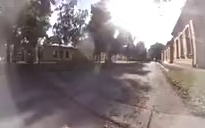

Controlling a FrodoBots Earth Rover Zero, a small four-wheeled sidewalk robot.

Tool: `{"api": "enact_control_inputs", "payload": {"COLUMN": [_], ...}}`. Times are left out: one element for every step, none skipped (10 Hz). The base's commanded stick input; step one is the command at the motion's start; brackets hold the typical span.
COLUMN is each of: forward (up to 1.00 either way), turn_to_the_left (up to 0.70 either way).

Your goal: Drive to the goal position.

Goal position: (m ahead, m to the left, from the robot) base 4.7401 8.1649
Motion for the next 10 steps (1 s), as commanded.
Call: {"api": "enact_control_inputs", "payload": {"forward": [0.7, 0.7, 0.7, 0.7, 0.7, 0.7, 0.7, 0.7, 0.7, 0.7], "turn_to_the_left": [-0.35, -0.35, -0.35, -0.35, -0.35, -0.31, -0.06, 0.0, 0.0, 0.0]}}
